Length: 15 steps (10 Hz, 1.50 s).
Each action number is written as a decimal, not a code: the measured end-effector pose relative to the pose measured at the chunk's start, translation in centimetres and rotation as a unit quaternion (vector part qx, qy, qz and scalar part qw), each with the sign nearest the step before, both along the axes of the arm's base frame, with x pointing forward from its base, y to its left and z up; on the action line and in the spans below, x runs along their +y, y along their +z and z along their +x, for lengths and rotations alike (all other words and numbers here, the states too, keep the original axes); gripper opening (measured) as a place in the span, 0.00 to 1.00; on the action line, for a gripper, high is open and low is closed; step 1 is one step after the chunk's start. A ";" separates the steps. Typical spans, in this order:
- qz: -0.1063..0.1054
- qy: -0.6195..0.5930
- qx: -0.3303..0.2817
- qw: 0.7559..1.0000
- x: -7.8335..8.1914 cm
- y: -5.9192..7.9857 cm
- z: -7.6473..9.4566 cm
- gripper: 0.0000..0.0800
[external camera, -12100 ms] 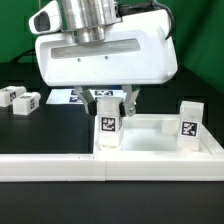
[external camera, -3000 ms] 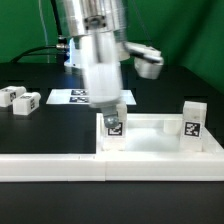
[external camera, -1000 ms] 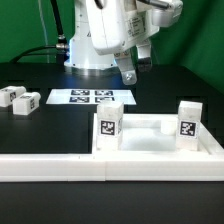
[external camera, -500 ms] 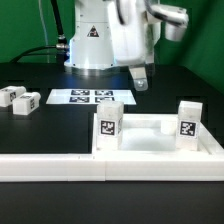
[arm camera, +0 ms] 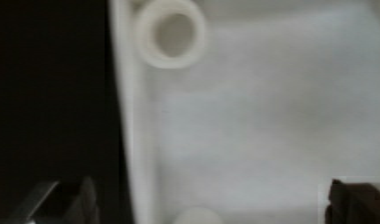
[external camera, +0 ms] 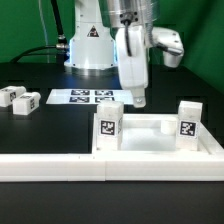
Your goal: Assemble square table
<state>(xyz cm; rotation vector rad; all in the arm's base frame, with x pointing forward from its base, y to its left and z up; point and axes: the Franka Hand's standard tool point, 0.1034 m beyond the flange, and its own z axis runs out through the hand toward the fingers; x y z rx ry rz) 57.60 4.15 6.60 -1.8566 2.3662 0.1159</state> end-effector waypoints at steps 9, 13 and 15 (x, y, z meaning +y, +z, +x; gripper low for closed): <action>-0.021 0.010 0.029 0.999 0.8 -5.4 -2.6 0.81; -0.020 0.011 0.036 0.999 0.8 -5.6 -2.9 0.35; -0.016 0.015 0.049 0.999 1.0 -5.9 -3.7 0.12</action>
Offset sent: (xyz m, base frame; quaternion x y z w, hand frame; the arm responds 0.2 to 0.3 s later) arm -0.0074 0.0012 -0.0284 -0.0275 0.0265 -0.0220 0.9990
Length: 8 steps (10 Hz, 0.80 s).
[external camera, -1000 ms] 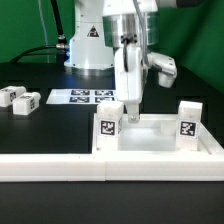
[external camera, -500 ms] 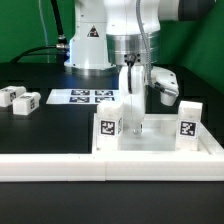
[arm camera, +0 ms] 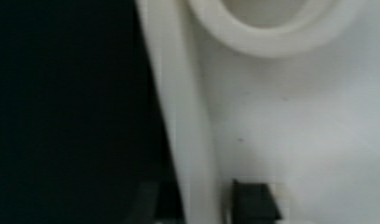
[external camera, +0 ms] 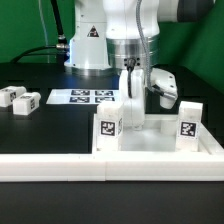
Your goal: Assemble square table
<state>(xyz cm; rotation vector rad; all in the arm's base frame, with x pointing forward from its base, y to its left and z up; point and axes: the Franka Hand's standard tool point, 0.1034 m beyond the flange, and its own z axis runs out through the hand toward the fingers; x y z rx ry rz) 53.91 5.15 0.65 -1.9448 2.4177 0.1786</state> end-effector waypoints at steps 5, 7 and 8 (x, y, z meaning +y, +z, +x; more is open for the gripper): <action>0.000 0.014 -0.001 1.000 0.2 0.0 -0.1 0.10; 0.000 0.014 -0.001 1.000 0.3 0.0 -0.1 0.10; 0.000 0.015 -0.001 1.000 0.3 0.0 -0.1 0.10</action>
Offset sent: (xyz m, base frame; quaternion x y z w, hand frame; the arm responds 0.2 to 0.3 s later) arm 0.0000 0.0000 0.0000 0.0000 0.0000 0.0000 1.0000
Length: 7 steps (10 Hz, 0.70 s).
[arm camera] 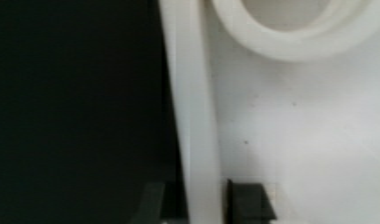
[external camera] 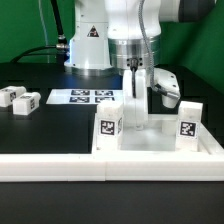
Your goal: Assemble square table
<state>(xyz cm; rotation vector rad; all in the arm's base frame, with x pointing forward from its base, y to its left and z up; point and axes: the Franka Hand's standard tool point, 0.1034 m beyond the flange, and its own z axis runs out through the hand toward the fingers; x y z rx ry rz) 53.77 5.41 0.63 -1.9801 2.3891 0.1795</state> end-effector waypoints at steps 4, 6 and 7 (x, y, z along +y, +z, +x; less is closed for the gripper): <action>-0.019 0.069 -0.045 0.996 -2.7 0.9 -0.8 0.09; -0.033 0.168 -0.060 0.983 -5.9 1.2 -1.7 0.08; -0.032 0.206 -0.061 0.976 -6.5 1.2 -1.8 0.08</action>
Offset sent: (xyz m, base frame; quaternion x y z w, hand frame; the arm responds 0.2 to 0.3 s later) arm -0.0265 -0.0512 0.0264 0.0959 0.0107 -0.1061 0.9897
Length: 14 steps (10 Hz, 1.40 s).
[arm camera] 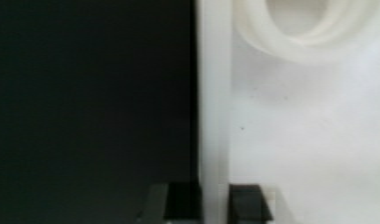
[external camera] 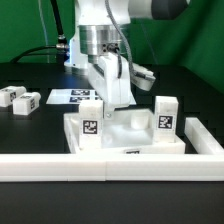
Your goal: Assemble square table
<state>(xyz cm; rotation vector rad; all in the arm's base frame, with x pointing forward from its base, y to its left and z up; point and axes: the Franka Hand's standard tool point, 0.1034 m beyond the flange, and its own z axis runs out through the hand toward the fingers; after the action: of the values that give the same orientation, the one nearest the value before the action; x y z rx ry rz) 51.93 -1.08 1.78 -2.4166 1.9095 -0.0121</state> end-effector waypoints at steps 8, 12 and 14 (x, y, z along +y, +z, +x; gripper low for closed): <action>-0.022 0.350 -0.015 0.936 -6.1 0.0 -0.6 0.07; -0.033 0.495 -0.019 0.868 -7.4 0.1 -0.1 0.07; -0.035 0.554 -0.014 0.831 -7.6 0.1 0.0 0.07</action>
Offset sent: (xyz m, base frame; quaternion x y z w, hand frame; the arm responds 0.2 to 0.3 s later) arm 0.0000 0.0000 0.0000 0.0000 0.0000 -0.1296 0.9916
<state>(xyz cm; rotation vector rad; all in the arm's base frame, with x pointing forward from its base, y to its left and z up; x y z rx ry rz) 51.98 -8.68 1.91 -3.1128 0.2495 -0.0594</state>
